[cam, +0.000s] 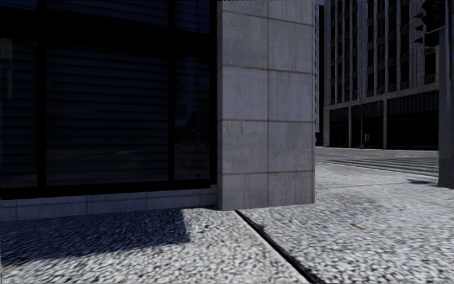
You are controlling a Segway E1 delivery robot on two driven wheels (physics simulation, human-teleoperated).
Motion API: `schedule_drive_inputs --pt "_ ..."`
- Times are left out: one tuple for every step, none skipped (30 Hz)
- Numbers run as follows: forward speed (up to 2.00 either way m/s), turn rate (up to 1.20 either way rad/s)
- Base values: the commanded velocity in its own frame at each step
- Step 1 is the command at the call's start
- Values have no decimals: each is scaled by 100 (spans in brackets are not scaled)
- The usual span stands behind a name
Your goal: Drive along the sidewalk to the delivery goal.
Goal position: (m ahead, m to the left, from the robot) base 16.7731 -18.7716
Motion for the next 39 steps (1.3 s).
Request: schedule_drive_inputs --pt "122 -49" --pt "122 -49" --pt "122 -49" --pt "122 -49" --pt "122 -51" --pt "122 -53" --pt "122 -65" --pt "122 -91" --pt "122 -97" --pt "122 -99" --pt "122 -100" --pt "122 -100" --pt "122 -100" --pt "122 -100" --pt "122 -100" --pt "122 -101" --pt "122 -104" --pt "122 -109" --pt "122 -114" --pt "122 -120" --pt "122 -120" --pt "122 -120" --pt "122 -120" --pt "122 -120" --pt "122 -120" --pt "122 -120" --pt "122 -120" --pt "122 -120" --pt "122 -120" --pt "122 -120" --pt "122 -120" --pt "122 -120" --pt "122 -120" --pt "122 -119" --pt "122 -74" --pt "122 -2" --pt "122 0" --pt "122 0" --pt "122 0"
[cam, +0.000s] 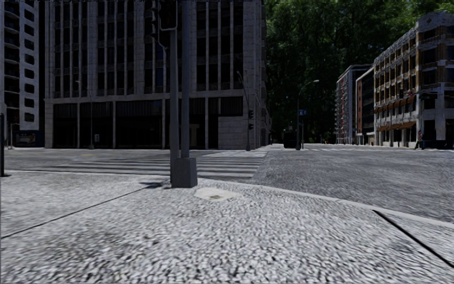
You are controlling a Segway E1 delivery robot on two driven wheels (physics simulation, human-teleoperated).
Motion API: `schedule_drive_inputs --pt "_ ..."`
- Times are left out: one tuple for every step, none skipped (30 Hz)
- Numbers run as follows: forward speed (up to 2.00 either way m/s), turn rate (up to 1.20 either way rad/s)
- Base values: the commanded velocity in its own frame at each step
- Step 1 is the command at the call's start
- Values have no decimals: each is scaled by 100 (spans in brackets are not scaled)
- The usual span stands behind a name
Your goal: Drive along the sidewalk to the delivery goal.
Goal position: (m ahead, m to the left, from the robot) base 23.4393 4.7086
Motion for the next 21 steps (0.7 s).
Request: schedule_drive_inputs --pt "122 0" --pt "123 0" --pt "127 0" --pt "133 0" --pt "143 0" --pt "152 0" --pt "161 0" --pt "169 0" --pt "174 0" --pt "176 1" --pt "177 29" --pt "178 58" --pt "180 85" --pt "185 120" --pt "188 120" --pt "188 120" --pt "190 120" --pt "191 120" --pt "191 120" --pt "194 120" --pt "194 120"
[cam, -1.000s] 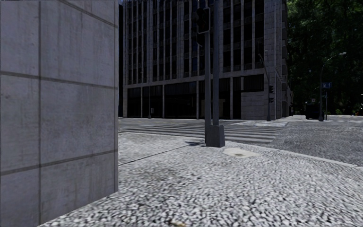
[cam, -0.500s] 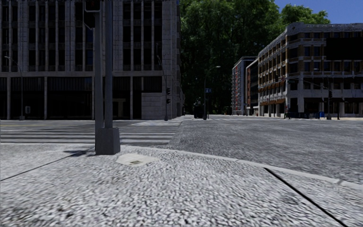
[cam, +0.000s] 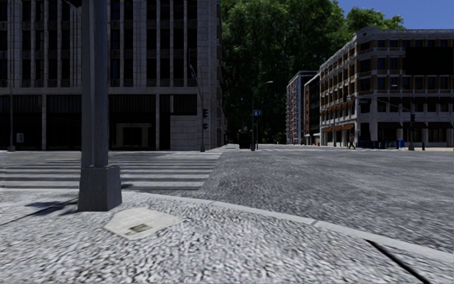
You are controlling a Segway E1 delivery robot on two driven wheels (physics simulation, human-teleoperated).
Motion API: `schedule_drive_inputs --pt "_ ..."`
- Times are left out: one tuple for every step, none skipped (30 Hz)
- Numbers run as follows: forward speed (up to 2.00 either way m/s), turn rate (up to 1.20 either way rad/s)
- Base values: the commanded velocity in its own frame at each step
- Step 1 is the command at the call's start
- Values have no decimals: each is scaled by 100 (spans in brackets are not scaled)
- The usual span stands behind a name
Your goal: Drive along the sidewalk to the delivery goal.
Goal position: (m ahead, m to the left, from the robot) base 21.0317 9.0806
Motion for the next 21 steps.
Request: schedule_drive_inputs --pt "196 120" --pt "198 120" --pt "198 120" --pt "200 120" --pt "200 120" --pt "200 120" --pt "200 120" --pt "200 120" --pt "200 120" --pt "196 120" --pt "192 120" --pt "191 120" --pt "191 120" --pt "191 120" --pt "191 120" --pt "191 120" --pt "191 120" --pt "191 120" --pt "191 120" --pt "191 120" --pt "191 120"
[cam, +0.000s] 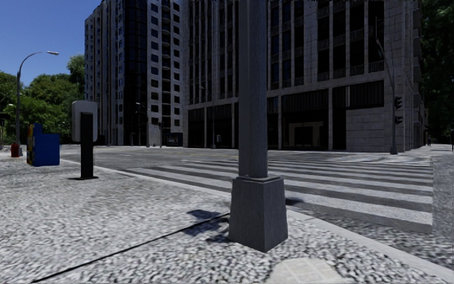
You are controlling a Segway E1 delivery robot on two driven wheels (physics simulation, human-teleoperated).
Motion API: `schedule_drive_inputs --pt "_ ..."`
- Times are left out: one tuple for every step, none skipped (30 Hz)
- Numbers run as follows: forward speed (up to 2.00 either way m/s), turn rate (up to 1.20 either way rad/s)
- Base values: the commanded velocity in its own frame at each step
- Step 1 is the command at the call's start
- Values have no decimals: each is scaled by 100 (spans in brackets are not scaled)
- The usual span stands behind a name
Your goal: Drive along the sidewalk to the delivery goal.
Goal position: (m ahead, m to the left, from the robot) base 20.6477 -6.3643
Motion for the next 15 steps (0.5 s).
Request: schedule_drive_inputs --pt "191 120" --pt "191 120" --pt "191 120" --pt "191 120" --pt "191 120" --pt "191 120" --pt "191 120" --pt "191 120" --pt "191 120" --pt "191 120" --pt "191 120" --pt "191 120" --pt "191 0" --pt "191 0" --pt "191 0"
